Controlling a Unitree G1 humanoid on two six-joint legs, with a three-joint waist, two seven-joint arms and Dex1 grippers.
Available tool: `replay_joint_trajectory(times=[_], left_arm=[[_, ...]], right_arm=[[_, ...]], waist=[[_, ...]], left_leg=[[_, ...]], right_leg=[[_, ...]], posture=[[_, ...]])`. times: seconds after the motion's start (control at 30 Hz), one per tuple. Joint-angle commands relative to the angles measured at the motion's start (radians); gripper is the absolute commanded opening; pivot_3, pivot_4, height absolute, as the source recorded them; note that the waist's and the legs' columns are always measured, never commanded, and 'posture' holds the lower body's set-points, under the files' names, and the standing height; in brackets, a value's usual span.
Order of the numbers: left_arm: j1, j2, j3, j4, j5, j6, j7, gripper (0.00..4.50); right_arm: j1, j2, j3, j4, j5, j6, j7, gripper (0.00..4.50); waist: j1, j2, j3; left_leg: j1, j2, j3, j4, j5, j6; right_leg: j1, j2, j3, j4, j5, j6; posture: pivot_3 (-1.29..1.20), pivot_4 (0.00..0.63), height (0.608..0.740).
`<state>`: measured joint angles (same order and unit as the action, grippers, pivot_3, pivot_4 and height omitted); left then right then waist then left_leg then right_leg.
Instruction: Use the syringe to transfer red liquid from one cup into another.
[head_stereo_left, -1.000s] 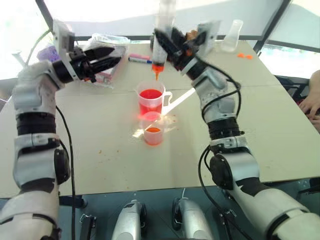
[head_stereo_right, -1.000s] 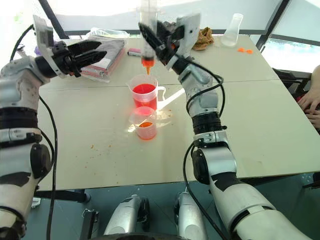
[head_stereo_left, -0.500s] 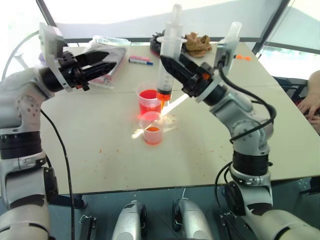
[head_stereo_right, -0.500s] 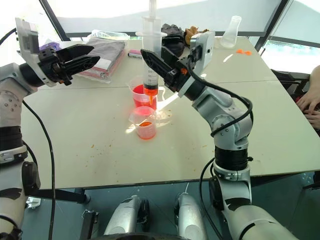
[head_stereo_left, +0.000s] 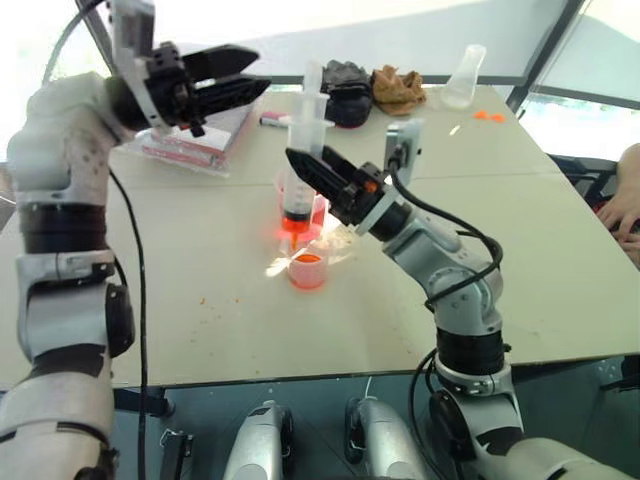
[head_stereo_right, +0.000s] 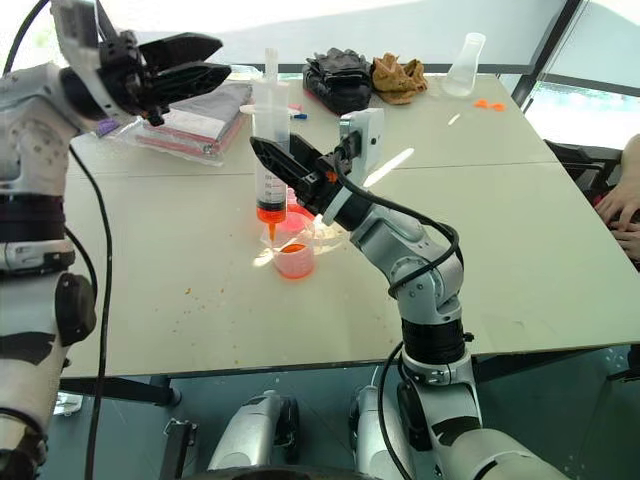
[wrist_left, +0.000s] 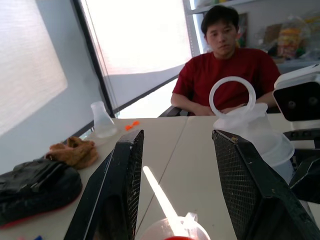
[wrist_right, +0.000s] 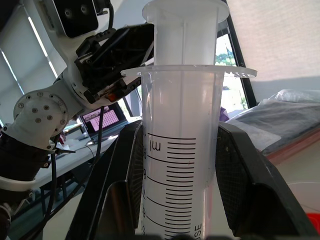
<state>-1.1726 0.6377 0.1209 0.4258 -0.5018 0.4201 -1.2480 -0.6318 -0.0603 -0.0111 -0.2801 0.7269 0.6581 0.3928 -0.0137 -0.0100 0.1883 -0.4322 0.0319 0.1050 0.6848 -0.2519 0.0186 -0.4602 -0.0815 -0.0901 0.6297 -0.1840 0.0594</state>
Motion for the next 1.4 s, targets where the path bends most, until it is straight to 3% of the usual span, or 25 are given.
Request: replay_joint_trajectory(times=[0.03,0.5,0.73,0.87,1.03,1.4], left_arm=[[-0.082,-0.026,-0.005,0.056,0.002,-0.043,-0.038,2.29],[-0.119,-0.138,-0.084,0.229,0.114,-0.224,-0.114,2.29],[-0.111,-0.158,-0.103,0.219,0.135,-0.233,-0.154,2.29],[-0.108,-0.156,-0.099,0.209,0.13,-0.225,-0.169,1.17],[-0.081,-0.144,-0.102,0.147,0.109,-0.166,-0.208,0.12],[0.019,-0.12,-0.145,0.001,0.102,-0.051,-0.241,0.03]], right_arm=[[-0.003,-0.008,0.006,-0.027,-0.015,-0.042,0.019,1.53],[0.004,-0.062,0.074,0.021,-0.131,-0.127,0.097,1.53],[-0.005,-0.086,0.086,0.093,-0.201,-0.196,0.146,1.53],[-0.015,-0.083,0.079,0.122,-0.223,-0.223,0.154,1.53],[-0.017,-0.078,0.075,0.134,-0.236,-0.241,0.156,1.53],[-0.044,-0.073,0.043,0.146,-0.217,-0.232,0.154,1.53]], waist=[[-0.001,0.0,0.0],[-0.001,0.0,0.0],[-0.001,0.0,0.0],[-0.001,0.0,0.0],[-0.001,0.0,0.0],[0.0,0.0,0.0]], left_leg=[[0.0,0.0,0.0,0.0,0.0,0.0],[0.0,0.0,0.0,0.0,0.0,0.0],[0.0,0.0,0.0,0.0,0.0,0.001],[0.0,0.0,0.0,0.0,0.0,0.001],[0.0,0.0,0.0,0.0,0.0,0.001],[0.0,0.001,0.0,0.0,0.0,0.001]], right_leg=[[0.0,0.0,0.0,0.0,0.0,0.0],[0.0,0.0,0.0,0.0,0.0,0.0],[0.0,0.0,0.0,0.0,0.0,0.0],[0.0,0.0,0.0,0.0,0.0,0.0],[0.0,0.0,0.0,0.0,0.0,0.0],[0.0,0.0,0.0,0.0,0.0,0.0]], posture=[[0.0,0.15,0.74],[0.0,0.15,0.74],[0.0,0.15,0.74],[0.0,0.15,0.74],[0.0,0.15,0.74],[0.0,0.15,0.74]])
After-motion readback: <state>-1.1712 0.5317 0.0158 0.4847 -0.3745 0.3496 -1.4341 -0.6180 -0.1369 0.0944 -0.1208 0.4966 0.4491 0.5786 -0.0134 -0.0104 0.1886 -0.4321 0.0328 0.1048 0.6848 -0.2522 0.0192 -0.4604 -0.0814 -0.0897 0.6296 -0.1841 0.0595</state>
